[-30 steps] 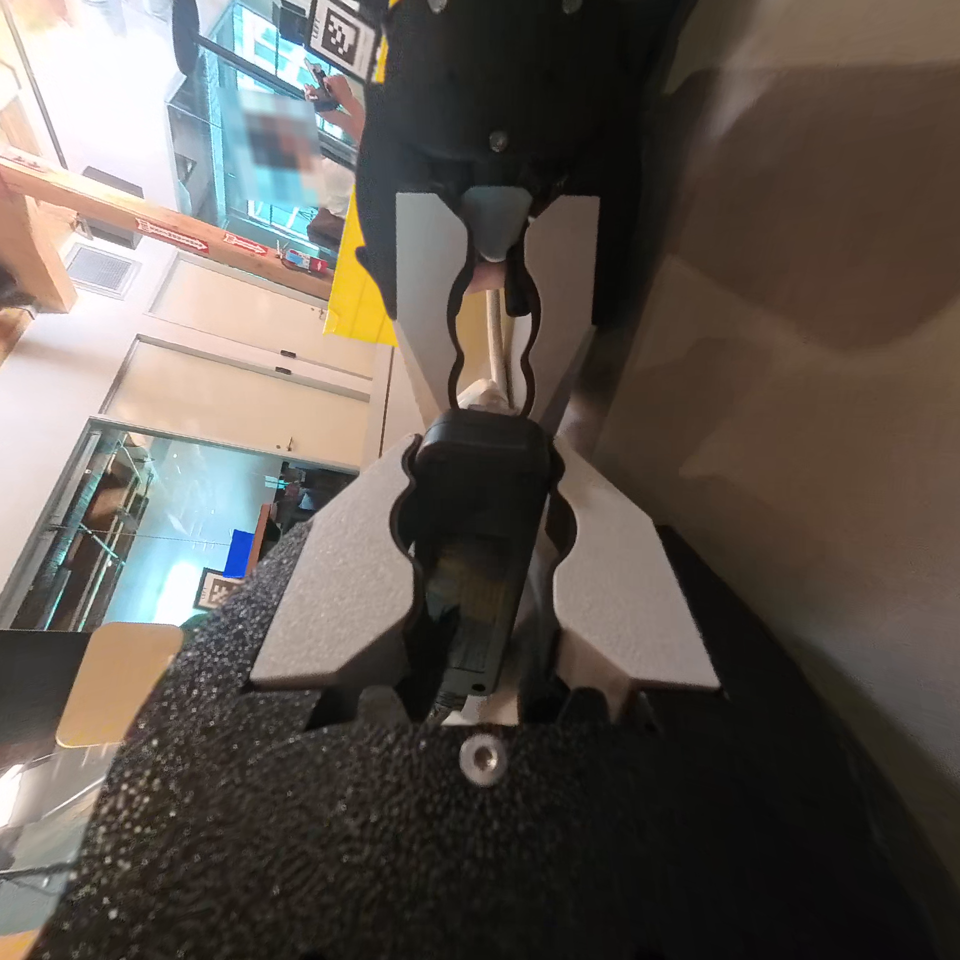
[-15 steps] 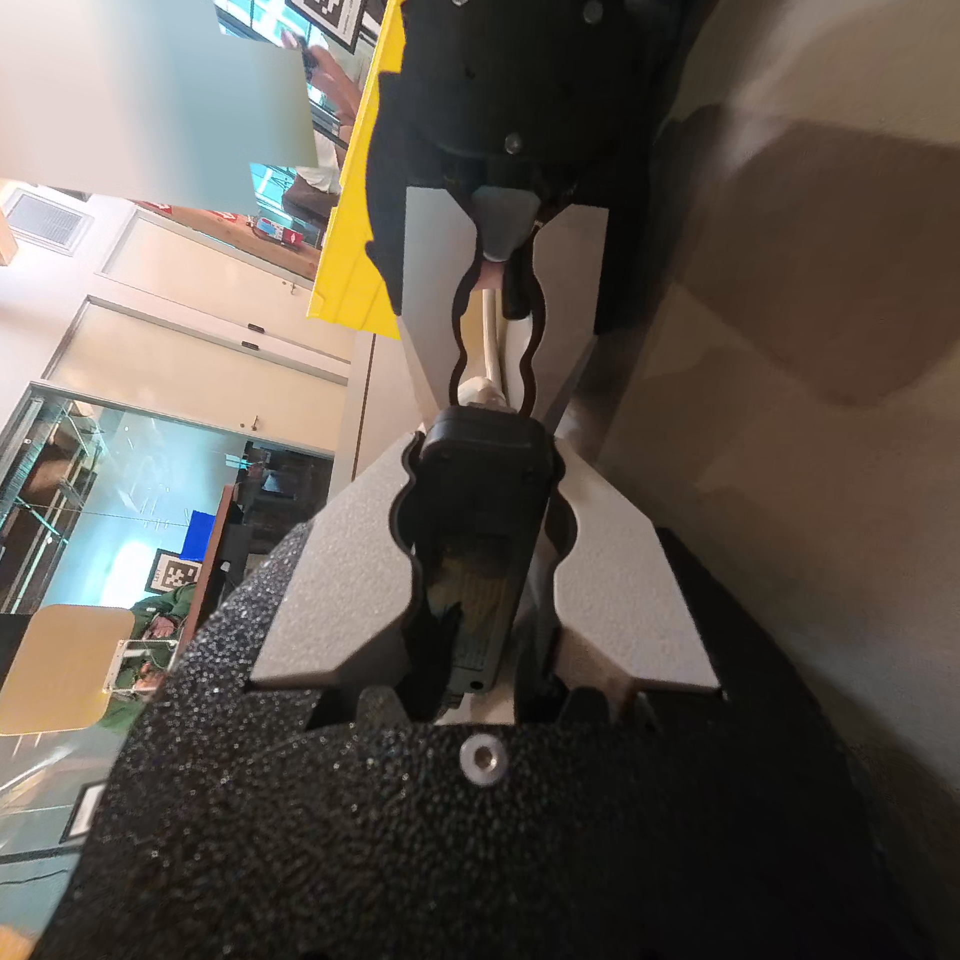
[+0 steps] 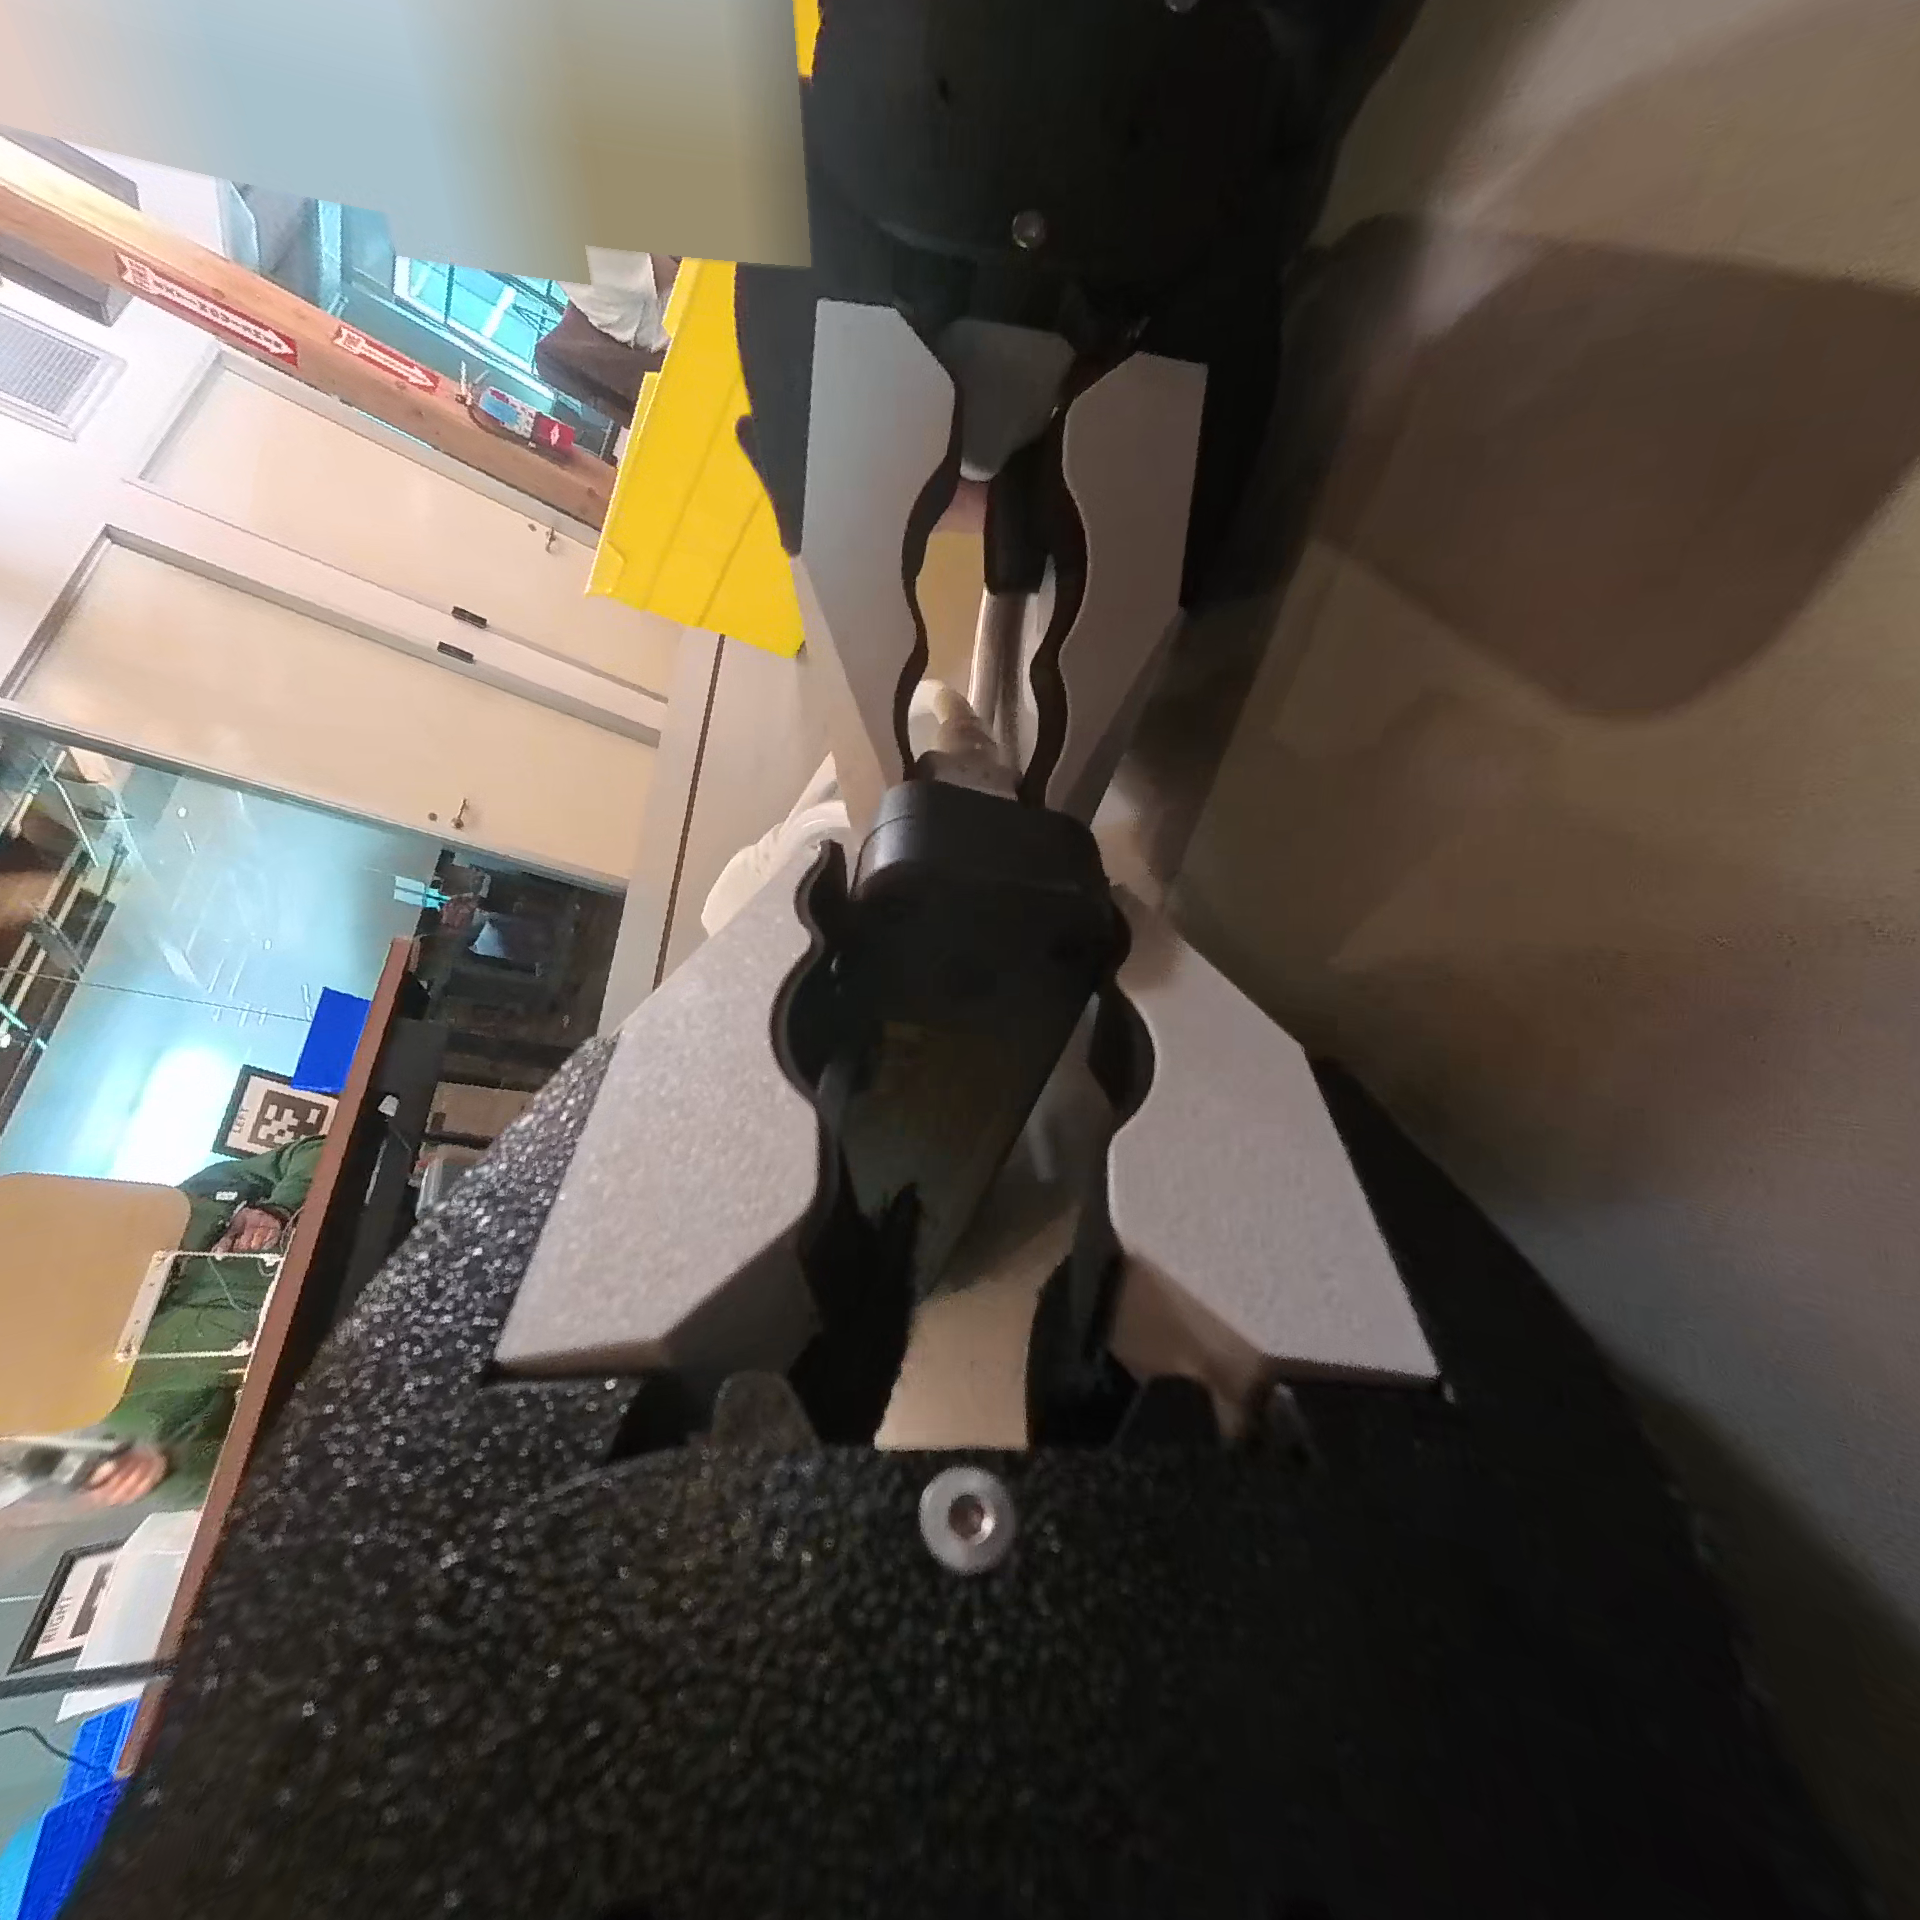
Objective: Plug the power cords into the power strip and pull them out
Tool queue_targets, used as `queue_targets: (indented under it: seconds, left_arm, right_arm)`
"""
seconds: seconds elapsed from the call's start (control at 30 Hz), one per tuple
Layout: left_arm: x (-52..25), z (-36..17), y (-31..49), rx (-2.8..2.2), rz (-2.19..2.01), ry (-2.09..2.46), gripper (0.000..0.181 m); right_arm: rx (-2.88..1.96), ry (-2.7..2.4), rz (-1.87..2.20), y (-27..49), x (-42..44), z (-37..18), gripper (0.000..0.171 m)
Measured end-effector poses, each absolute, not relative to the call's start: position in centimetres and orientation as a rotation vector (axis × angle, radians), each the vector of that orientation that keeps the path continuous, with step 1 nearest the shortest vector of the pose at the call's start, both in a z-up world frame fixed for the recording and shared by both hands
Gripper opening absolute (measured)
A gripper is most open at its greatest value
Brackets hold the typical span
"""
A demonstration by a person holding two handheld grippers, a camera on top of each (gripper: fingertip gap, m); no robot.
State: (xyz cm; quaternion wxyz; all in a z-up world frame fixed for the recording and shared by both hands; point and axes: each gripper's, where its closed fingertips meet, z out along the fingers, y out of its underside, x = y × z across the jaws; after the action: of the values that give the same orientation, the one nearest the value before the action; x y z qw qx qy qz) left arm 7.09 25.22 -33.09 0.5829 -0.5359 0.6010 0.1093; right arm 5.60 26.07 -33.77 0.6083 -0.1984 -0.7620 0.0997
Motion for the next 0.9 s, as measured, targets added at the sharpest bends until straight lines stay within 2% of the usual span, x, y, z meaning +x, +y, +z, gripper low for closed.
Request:
queue_targets:
  seconds: [0.67,0.9]
  left_arm:
    - [7.9,-32.6,23.5,-1.203,0.190,1.423,0.046]
    - [8.0,-32.5,24.0,-1.130,0.215,1.418,0.046]
  right_arm:
    - [-0.478,-1.752,0.309,24.3,7.8,-33.1,0.024]
    - [-0.409,-1.723,0.217,24.9,7.0,-33.2,0.024]
